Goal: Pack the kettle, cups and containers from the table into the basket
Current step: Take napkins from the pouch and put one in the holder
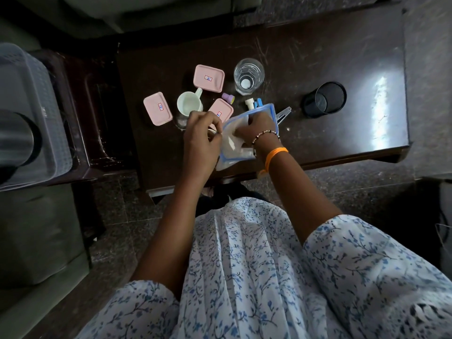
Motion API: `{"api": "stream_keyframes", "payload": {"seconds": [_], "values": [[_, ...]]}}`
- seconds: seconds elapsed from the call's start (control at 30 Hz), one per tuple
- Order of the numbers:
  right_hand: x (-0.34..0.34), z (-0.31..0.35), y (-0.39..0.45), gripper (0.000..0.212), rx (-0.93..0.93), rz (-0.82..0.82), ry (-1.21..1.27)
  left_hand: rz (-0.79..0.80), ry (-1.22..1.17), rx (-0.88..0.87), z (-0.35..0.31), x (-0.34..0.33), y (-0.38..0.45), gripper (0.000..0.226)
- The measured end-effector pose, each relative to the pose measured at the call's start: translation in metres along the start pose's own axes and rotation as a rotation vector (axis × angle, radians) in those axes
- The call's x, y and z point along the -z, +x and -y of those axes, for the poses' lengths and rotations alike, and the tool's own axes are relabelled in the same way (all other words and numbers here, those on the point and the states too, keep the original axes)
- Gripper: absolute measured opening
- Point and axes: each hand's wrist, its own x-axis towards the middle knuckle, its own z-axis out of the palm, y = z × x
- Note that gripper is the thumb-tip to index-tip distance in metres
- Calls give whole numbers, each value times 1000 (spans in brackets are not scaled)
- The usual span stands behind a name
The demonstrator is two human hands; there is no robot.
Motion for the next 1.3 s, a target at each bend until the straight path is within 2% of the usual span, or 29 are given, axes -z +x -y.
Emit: {"api": "stream_keyframes", "payload": {"seconds": [0.13, 0.2, 0.3, 0.37, 0.43, 0.5, 0.57, 0.73, 0.9, 1.17, 1.23, 1.3], "values": [[12, 4, -12, 12, 134, -67, -65, 9, 47, 19, -7, 0, 0, 14], [16, 7, -21, 23, 209, -134, -136, -11, 72, 22, -9, 0, 0, 20], [18, 8, -31, 15, 267, -153, -165, -13, 106, 56, -11, 0, 0, 29], [22, 9, -37, 28, 255, -161, -118, -21, 125, 89, -13, -1, 2, 35], [25, 6, -39, 4, 256, -192, -82, -42, 137, 115, -15, 0, 3, 41], [28, 4, -37, 22, 232, -230, -84, -39, 142, 132, -16, 0, 5, 40], [32, 2, -33, 20, 252, -221, -1, -15, 123, 147, -15, 1, 7, 36], [40, -5, -26, 28, 179, -69, 468, 12, 84, 152, -13, 2, 9, 29], [53, -13, -24, 11, 37, 54, 1067, -16, 44, 213, -9, 0, 9, 47], [69, -22, -20, 20, 42, 282, 1326, -8, 20, 342, -7, 1, 17, 51], [69, -21, -18, 26, 92, 255, 1253, 21, -14, 382, -9, 3, 18, 53], [66, -18, -19, 32, 116, 175, 1069, 53, -104, 424, -12, 6, 19, 52]]}}
